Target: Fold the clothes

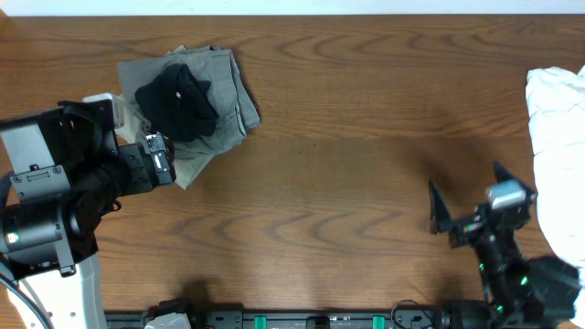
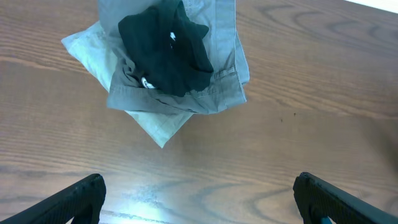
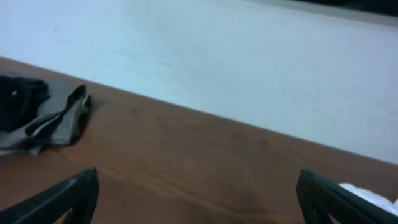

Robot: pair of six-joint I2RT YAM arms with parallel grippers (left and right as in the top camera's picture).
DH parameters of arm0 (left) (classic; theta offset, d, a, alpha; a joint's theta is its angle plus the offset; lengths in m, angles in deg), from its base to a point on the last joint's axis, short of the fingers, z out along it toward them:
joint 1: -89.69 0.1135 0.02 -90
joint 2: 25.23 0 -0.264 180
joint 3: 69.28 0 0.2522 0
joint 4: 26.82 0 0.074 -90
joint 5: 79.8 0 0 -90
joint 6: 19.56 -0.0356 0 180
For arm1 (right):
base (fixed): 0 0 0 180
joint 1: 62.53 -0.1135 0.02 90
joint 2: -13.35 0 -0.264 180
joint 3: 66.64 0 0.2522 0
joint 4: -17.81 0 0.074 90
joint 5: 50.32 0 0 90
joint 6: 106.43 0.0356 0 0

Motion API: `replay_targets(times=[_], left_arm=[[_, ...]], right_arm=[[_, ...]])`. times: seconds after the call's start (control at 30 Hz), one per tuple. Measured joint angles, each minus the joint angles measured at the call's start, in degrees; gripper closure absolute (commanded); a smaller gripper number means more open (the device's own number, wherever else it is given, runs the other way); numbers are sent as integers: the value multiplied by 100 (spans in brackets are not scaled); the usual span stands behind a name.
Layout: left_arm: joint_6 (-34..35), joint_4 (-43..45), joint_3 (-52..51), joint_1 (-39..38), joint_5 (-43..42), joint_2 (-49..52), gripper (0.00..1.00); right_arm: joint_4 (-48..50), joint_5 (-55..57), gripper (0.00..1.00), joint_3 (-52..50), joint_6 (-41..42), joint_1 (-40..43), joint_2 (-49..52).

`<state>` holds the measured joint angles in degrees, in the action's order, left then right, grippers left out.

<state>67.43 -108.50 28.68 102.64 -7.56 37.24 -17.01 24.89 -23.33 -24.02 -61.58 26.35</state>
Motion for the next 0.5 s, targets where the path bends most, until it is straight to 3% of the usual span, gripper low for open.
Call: replay_targets(times=[0.2,0.5], left_arm=[[0,-7,0,0,0,0,2],[0,-4,0,0,0,0,2]], right_arm=[[682,33,1,-1309,-17,0,-1176],[1788,46,1,-2343,4,0,-1224]])
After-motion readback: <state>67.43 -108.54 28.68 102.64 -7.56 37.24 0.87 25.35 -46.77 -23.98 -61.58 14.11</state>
